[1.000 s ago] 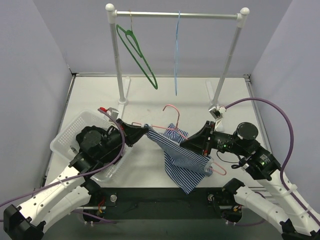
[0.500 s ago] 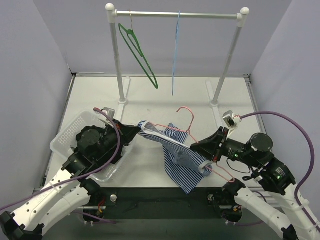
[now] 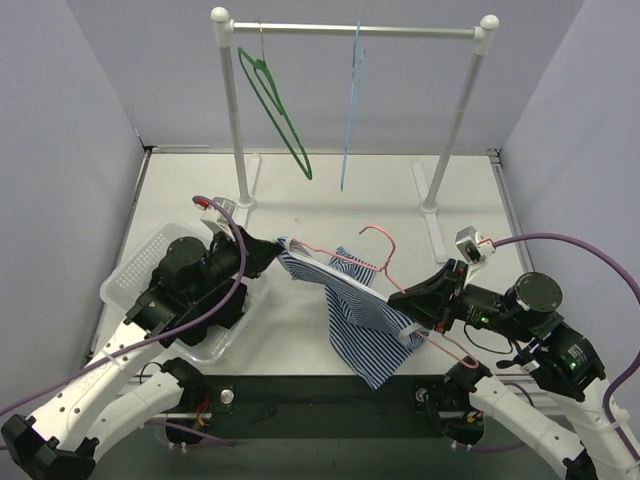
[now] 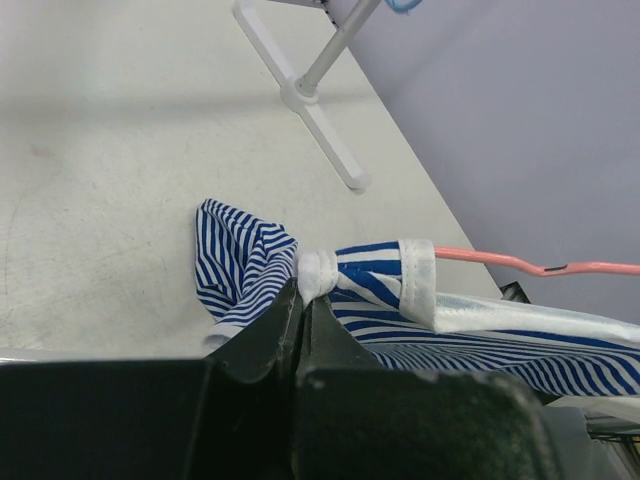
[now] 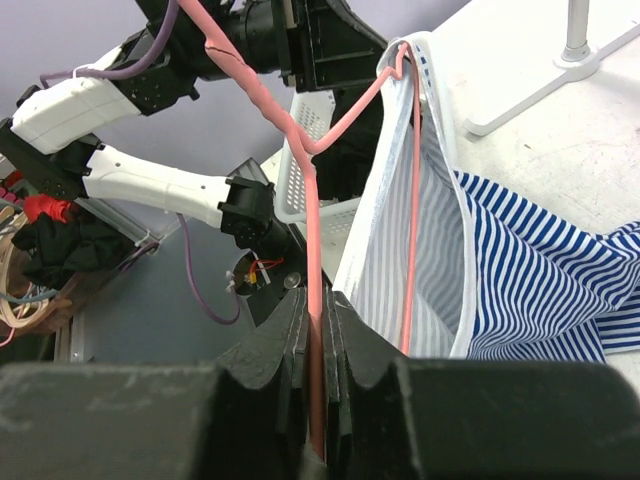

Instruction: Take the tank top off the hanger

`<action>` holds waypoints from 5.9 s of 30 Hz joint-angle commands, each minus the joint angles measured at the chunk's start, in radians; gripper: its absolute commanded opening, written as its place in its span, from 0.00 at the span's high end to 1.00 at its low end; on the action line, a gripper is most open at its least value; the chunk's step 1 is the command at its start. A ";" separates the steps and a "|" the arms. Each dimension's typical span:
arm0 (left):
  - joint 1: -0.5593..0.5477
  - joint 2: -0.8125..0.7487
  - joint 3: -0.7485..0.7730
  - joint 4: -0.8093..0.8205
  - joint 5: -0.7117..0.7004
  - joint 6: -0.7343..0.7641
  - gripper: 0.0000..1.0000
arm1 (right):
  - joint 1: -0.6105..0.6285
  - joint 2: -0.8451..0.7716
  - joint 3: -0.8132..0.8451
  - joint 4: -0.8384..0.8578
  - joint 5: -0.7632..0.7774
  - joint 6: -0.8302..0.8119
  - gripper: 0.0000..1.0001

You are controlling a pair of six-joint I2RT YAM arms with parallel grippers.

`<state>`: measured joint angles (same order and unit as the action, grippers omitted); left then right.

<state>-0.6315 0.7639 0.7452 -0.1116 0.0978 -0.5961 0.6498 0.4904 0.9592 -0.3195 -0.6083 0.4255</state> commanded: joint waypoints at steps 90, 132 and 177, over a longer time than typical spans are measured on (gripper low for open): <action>-0.241 -0.120 0.008 -0.161 -0.042 0.090 1.00 | 0.011 0.076 0.039 0.208 0.808 -0.129 1.00; -0.286 0.241 0.171 -0.323 -0.211 0.130 1.00 | 0.010 0.027 -0.023 0.168 0.820 -0.129 1.00; -0.540 0.763 0.273 -0.399 -0.279 0.093 1.00 | 0.010 -0.088 0.001 0.135 0.834 -0.169 1.00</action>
<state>-1.1656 1.6547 0.9531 -0.3927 -0.1062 -0.4950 0.6609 0.4141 0.9295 -0.2150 0.2279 0.2611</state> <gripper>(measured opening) 0.026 0.074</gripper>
